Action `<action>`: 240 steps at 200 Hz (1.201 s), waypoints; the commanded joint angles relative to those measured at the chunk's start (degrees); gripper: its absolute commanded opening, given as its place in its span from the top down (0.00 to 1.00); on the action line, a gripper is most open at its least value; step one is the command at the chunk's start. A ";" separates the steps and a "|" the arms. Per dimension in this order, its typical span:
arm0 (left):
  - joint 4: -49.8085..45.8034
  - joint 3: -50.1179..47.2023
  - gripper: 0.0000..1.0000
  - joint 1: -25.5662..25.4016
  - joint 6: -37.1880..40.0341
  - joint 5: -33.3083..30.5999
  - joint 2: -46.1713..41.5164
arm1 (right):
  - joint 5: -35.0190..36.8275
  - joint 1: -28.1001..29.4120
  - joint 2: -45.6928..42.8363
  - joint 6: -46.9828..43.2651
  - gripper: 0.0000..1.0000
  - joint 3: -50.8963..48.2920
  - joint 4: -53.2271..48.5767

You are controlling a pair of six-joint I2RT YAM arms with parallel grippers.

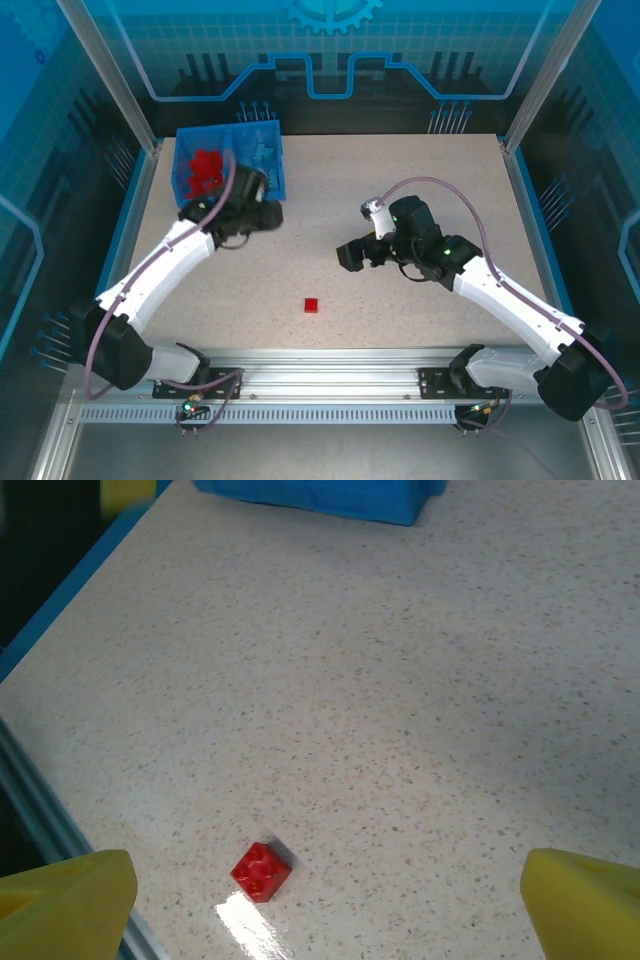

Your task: Sort the legos into containers by color

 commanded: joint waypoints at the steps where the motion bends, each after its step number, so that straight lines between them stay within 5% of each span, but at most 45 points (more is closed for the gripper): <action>1: -1.62 -5.09 0.54 -6.84 -10.40 -3.37 -0.43 | 2.52 -1.93 -1.85 3.17 0.00 -2.10 1.72; 70: -0.21 -7.35 0.36 -26.10 -20.24 -3.43 11.95 | 1.15 -3.53 -3.50 4.05 0.00 -4.55 0.05; 117: 0.52 -7.99 0.33 -29.26 -21.24 -7.90 19.15 | 1.47 -3.71 -5.60 4.74 0.00 -6.38 -0.38; 240: 8.27 -14.13 0.71 -29.18 -23.13 -6.69 21.41 | 1.01 -3.80 -7.26 4.94 0.00 -7.33 -1.44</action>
